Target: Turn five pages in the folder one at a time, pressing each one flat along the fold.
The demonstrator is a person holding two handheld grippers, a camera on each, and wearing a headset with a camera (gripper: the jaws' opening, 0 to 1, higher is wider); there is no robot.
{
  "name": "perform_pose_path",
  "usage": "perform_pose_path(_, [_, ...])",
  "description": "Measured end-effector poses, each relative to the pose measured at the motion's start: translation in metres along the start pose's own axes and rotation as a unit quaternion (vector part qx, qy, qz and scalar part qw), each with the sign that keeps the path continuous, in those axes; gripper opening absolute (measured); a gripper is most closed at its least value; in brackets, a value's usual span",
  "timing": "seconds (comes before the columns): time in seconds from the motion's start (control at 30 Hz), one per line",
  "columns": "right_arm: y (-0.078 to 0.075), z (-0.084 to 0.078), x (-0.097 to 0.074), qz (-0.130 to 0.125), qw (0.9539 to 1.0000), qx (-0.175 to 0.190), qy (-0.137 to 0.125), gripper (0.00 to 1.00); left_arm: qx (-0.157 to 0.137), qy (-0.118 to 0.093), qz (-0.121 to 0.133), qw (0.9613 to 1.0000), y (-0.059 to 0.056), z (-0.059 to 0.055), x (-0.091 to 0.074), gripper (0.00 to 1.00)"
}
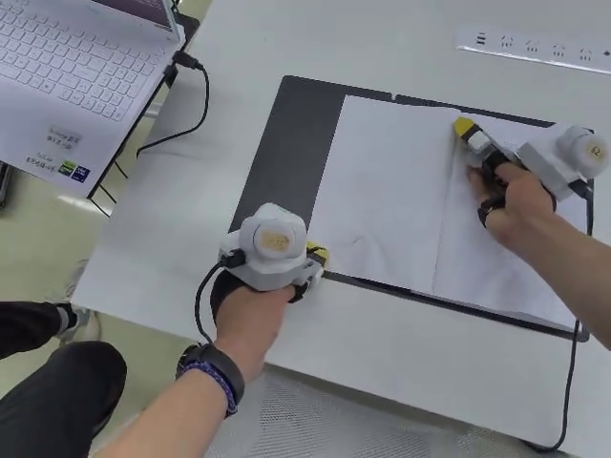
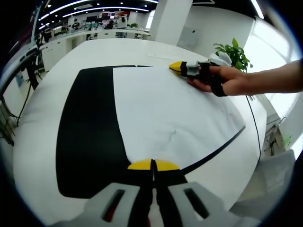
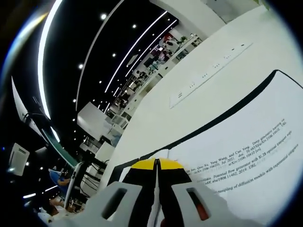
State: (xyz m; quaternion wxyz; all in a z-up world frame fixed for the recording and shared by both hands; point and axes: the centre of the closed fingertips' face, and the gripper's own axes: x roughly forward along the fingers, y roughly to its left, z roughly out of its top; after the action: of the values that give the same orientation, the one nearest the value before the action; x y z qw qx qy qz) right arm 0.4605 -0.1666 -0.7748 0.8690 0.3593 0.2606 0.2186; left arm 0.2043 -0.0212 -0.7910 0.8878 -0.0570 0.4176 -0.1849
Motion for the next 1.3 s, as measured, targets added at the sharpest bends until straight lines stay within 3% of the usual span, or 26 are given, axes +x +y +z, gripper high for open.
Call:
perform_pose_path(0.17, [0.001,0.008,0.007,-0.007,0.9997,0.021,-0.013,0.0,0.002,0.002,-0.003,1.0,0.0,0.0,0.0,0.0])
perform_pose_path(0.5, [0.005,0.004,0.006,0.001,1.0,-0.003,-0.005,0.0,0.003,0.001,-0.004,1.0,0.0,0.002,0.001,0.0])
perform_pose_path(0.57, [0.009,-0.003,0.002,0.011,0.9996,-0.023,0.008,0.0,0.002,0.001,-0.003,1.0,0.0,0.002,0.001,0.0])
perform_pose_path(0.7, [0.01,-0.01,-0.003,0.02,0.9992,-0.029,0.017,0.0,0.003,-0.001,-0.001,1.0,0.0,0.002,0.002,0.0])
perform_pose_path(0.9, [0.026,-0.022,-0.023,0.022,0.9988,-0.041,0.017,0.0,-0.003,-0.004,0.0,1.0,0.0,0.003,0.002,0.0])
perform_pose_path(1.03, [0.035,-0.029,-0.033,0.025,0.9982,-0.051,0.019,0.0,-0.022,-0.001,0.0,0.9998,0.001,0.004,0.003,0.0])
perform_pose_path(1.17, [0.031,-0.035,-0.036,0.027,0.9965,-0.074,0.03,0.0,-0.024,0.005,-0.002,0.9997,0.001,0.003,0.003,0.0])
perform_pose_path(1.3, [0.035,-0.045,-0.05,0.036,0.9971,-0.061,0.03,0.0,-0.028,0.002,0.0,0.9996,0.001,0.003,0.003,0.0])
